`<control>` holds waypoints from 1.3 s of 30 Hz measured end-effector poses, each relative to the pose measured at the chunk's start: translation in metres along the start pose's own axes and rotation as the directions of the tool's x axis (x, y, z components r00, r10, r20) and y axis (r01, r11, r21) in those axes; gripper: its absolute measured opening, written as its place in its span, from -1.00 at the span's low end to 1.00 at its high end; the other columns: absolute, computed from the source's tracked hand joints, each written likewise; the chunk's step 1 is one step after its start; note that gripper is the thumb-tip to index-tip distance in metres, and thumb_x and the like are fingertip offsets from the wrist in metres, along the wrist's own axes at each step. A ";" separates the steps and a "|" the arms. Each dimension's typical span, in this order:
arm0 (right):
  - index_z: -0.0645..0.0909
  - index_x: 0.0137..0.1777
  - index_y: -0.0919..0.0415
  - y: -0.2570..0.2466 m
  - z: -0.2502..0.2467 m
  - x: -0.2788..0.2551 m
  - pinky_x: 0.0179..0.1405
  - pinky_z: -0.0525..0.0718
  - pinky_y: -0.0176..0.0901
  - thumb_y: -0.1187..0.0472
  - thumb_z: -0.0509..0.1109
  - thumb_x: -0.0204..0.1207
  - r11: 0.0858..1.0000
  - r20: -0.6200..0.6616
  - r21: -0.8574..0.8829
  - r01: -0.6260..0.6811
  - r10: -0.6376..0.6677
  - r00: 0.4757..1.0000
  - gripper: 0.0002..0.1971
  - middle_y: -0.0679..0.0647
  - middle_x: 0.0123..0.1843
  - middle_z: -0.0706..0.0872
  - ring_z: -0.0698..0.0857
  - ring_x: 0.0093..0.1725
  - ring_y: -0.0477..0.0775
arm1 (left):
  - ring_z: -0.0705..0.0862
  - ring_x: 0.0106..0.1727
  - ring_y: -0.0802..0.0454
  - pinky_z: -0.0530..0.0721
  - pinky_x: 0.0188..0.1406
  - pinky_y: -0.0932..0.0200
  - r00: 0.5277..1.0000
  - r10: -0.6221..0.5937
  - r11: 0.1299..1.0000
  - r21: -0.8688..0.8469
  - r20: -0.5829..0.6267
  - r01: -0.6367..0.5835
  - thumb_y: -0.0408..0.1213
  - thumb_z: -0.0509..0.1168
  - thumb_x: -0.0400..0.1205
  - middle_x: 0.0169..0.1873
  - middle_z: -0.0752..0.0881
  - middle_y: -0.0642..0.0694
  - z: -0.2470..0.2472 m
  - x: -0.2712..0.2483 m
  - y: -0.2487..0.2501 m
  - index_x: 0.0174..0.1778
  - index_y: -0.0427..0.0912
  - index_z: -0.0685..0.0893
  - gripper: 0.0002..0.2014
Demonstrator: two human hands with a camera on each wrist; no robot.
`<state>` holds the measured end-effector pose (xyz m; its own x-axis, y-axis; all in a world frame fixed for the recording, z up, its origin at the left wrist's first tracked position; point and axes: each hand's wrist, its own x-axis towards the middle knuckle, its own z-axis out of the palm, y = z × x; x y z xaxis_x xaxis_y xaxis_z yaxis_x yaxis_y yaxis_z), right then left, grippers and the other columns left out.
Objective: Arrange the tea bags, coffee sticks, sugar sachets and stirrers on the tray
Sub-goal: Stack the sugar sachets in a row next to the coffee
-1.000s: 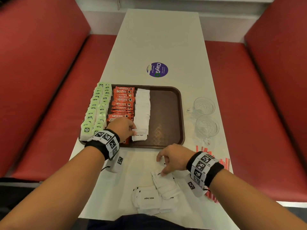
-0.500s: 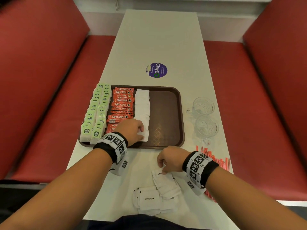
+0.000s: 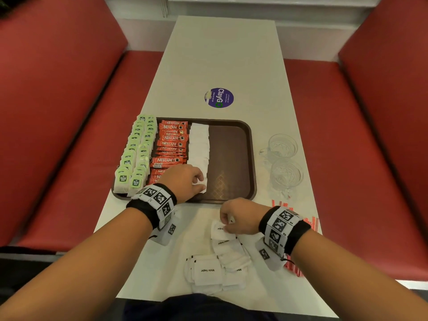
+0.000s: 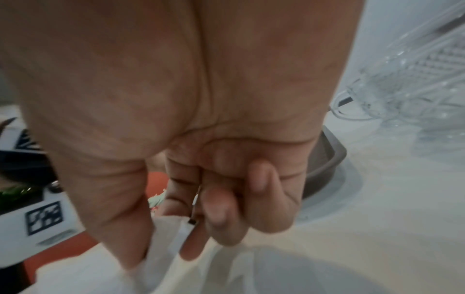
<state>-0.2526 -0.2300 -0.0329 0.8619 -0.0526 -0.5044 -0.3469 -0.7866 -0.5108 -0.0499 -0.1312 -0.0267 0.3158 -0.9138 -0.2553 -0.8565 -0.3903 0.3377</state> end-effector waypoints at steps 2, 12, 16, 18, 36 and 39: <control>0.63 -0.06 0.06 0.002 -0.002 -0.005 -0.05 0.62 -0.11 0.13 0.48 0.54 0.998 -0.053 0.054 -0.015 0.018 0.998 -0.92 -0.09 -0.06 0.67 0.63 -0.04 0.00 | 0.63 -0.06 0.13 0.62 -0.02 0.12 0.998 0.065 0.997 -0.033 0.017 -0.064 0.06 0.38 0.60 -0.14 0.69 0.18 -0.001 -0.012 0.009 0.07 0.09 0.71 -0.80; 0.55 0.44 0.01 0.019 0.004 -0.032 -0.25 0.70 -0.33 0.41 0.35 0.53 0.954 -0.216 0.267 -0.136 0.197 0.956 -0.50 -0.22 0.04 0.60 0.69 -0.29 -0.26 | 0.59 0.22 0.06 0.57 0.19 0.08 0.867 0.311 0.931 0.060 0.389 -0.361 -0.02 0.47 0.54 0.17 0.65 0.09 0.035 -0.048 0.050 0.33 0.08 0.63 -0.57; 0.59 0.02 0.09 0.022 0.005 -0.044 -0.17 0.78 -0.07 0.41 0.38 0.48 0.946 -0.254 0.246 -0.211 0.273 0.928 -0.78 0.05 -0.03 0.71 0.78 -0.21 -0.05 | 0.51 0.41 -0.04 0.54 0.36 -0.07 0.791 0.364 0.894 0.053 0.492 -0.445 -0.20 0.55 0.48 0.47 0.46 0.05 0.048 -0.047 0.069 0.53 0.08 0.47 -0.31; 0.51 -0.14 0.12 0.022 0.006 -0.049 -0.23 0.67 -0.15 0.37 0.41 0.48 0.953 -0.278 0.214 -0.214 0.270 0.922 -0.84 0.06 -0.09 0.69 0.75 -0.21 -0.07 | 0.50 0.45 -0.07 0.54 0.37 -0.07 0.757 0.387 0.861 0.087 0.526 -0.500 -0.26 0.55 0.47 0.54 0.42 0.05 0.051 -0.045 0.075 0.58 0.04 0.44 -0.26; 0.62 0.14 -0.01 0.017 0.007 -0.046 -0.06 0.47 -0.21 0.22 0.44 0.53 0.968 -0.249 0.236 -0.083 0.143 0.958 -0.78 -0.08 0.05 0.67 0.60 -0.03 -0.06 | 0.53 0.12 0.06 0.53 0.12 0.02 0.868 0.457 0.835 0.242 0.196 -0.494 0.16 0.29 0.62 0.06 0.64 0.11 0.016 -0.048 0.053 0.06 0.16 0.71 -0.76; 0.65 0.11 -0.09 0.016 0.000 -0.040 0.00 0.47 -0.34 0.01 0.61 0.45 0.969 -0.283 0.247 -0.007 0.079 0.956 -0.72 -0.23 0.04 0.67 0.59 -0.01 -0.23 | 0.58 0.01 0.10 0.56 0.03 0.09 0.908 0.413 0.903 0.095 0.077 -0.419 0.11 0.31 0.64 -0.06 0.67 0.13 0.003 -0.047 0.052 0.01 0.12 0.66 -0.82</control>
<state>-0.2922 -0.2401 -0.0212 0.9010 -0.2870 -0.3252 -0.4337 -0.6102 -0.6630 -0.1108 -0.1082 0.0000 -0.0981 -0.9819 -0.1618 -0.9445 0.0406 0.3259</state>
